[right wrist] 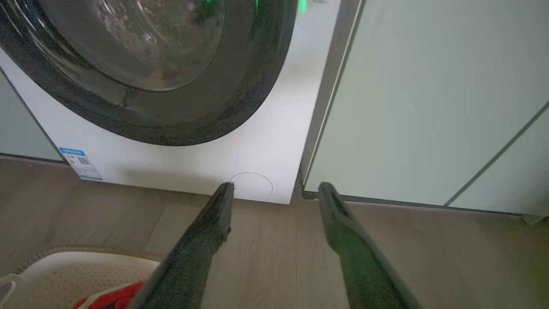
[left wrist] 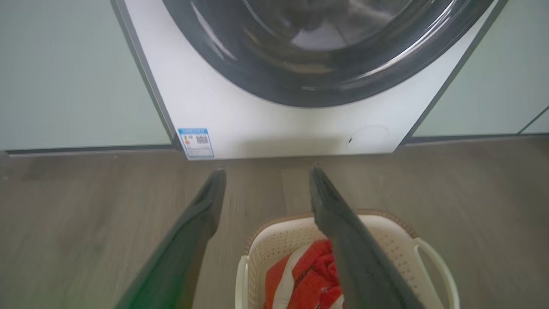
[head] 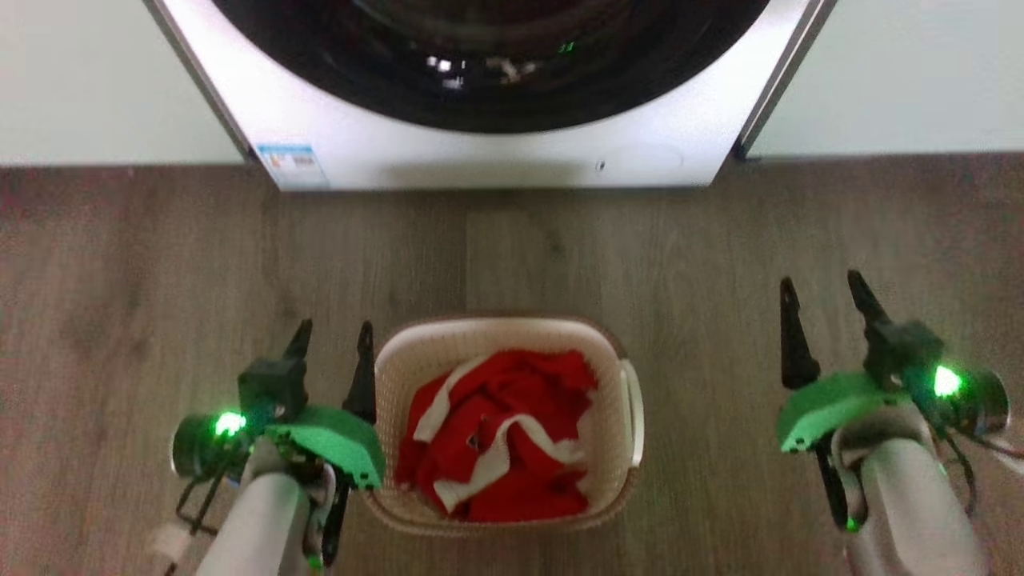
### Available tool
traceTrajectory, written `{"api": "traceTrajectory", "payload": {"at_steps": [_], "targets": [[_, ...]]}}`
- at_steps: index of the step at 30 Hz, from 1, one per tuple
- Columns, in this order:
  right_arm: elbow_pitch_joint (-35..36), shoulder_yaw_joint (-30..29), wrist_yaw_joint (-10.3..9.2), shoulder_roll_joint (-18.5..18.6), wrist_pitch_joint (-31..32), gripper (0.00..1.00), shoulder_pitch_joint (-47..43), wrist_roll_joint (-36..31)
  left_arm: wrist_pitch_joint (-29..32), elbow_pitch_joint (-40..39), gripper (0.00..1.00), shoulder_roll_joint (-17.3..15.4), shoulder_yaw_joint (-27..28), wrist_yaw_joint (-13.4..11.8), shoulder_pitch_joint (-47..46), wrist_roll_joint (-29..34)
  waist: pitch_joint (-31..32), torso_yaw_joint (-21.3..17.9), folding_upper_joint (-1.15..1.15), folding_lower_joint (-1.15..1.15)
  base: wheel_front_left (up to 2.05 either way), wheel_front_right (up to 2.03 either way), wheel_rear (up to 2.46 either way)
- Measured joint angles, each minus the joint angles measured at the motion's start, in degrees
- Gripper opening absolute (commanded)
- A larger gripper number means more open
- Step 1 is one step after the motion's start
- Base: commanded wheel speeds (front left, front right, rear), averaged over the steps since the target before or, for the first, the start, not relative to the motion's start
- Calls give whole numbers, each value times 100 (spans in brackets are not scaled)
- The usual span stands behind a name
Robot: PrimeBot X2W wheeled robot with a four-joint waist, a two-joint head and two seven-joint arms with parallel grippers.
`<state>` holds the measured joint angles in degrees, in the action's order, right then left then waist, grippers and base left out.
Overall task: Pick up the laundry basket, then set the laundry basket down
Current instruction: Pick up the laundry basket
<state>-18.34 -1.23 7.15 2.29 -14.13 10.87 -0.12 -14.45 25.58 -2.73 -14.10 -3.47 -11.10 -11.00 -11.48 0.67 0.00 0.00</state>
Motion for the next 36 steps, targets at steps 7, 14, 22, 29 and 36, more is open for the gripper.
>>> {"api": "traceTrajectory", "payload": {"at_steps": [7,14,22,29,36], "targets": [[-649,154,0,5,240,100,593,-36,0,1165,100,24,-227,169,-749,75,-791,94,0,0,0,0,0],[-1300,505,0,40,452,100,1127,67,0,2148,100,56,-516,372,-1569,36,-1561,172,0,0,0,0,0],[-1857,965,0,46,620,100,1381,332,0,2954,100,86,-804,465,-2084,-167,-2199,239,0,0,0,0,0],[-2263,1274,0,77,759,100,1678,725,0,3488,100,96,-1104,604,-2498,-441,-2573,273,0,0,0,0,0],[-2428,1506,0,99,759,100,1926,972,0,3942,100,99,-1183,589,-2842,-812,-2878,272,0,0,0,0,0]]}}
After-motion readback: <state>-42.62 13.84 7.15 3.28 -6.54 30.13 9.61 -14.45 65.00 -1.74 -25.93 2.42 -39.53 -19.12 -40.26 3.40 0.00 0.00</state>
